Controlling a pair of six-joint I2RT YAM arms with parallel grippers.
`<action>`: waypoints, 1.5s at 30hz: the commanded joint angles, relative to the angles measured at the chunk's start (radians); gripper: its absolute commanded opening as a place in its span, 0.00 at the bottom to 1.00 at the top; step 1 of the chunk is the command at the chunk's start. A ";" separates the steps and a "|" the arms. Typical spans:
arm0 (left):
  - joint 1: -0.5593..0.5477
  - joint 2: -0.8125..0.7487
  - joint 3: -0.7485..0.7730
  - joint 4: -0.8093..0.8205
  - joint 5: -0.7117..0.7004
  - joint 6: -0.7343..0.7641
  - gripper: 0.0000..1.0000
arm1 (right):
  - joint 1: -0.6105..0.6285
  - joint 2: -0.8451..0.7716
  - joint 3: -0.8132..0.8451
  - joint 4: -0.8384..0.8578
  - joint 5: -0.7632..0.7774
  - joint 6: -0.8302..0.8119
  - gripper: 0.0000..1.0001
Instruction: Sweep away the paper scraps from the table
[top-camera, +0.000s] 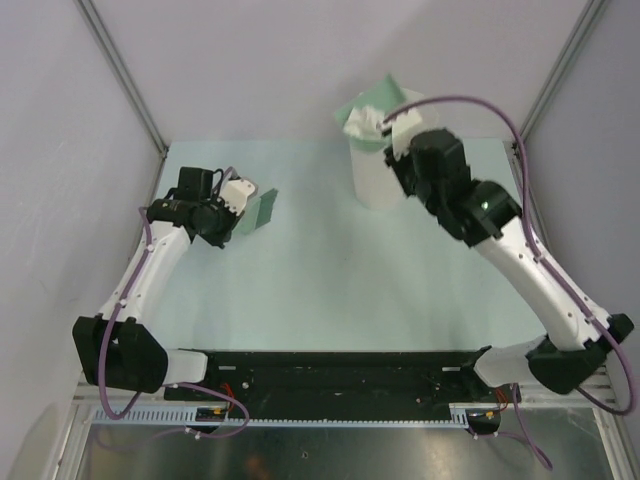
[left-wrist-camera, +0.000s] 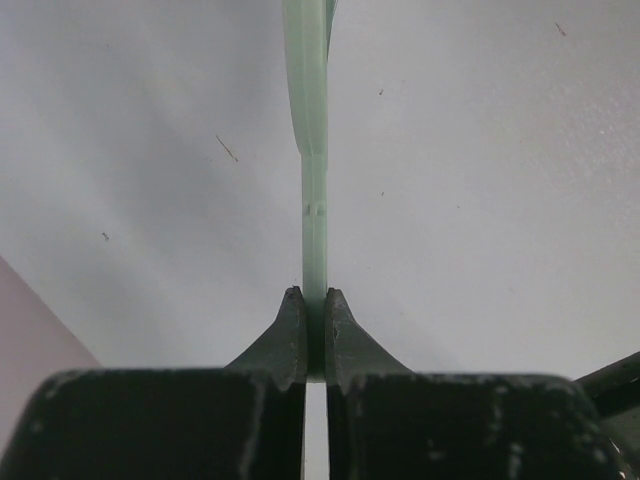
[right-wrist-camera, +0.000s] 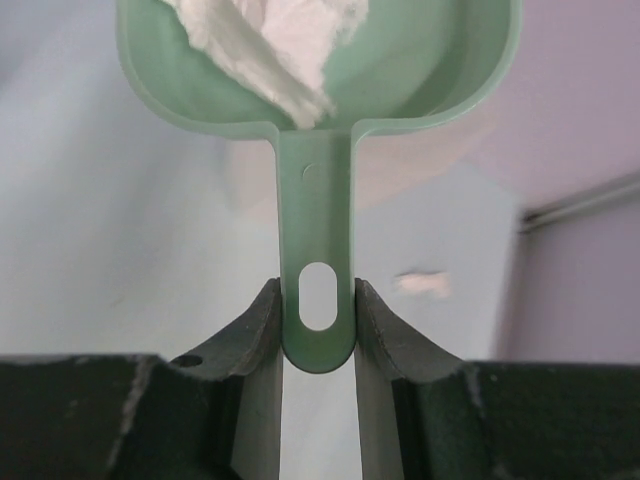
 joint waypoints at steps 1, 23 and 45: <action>0.003 -0.032 0.022 0.012 0.023 -0.010 0.00 | -0.116 0.175 0.235 -0.039 0.177 -0.296 0.00; -0.005 -0.027 0.007 0.011 0.026 0.022 0.00 | -0.153 0.186 -0.216 1.099 0.442 -1.879 0.00; -0.765 0.265 0.365 -0.021 -0.149 -0.010 0.00 | -0.469 -0.067 0.031 0.552 0.182 -0.478 0.00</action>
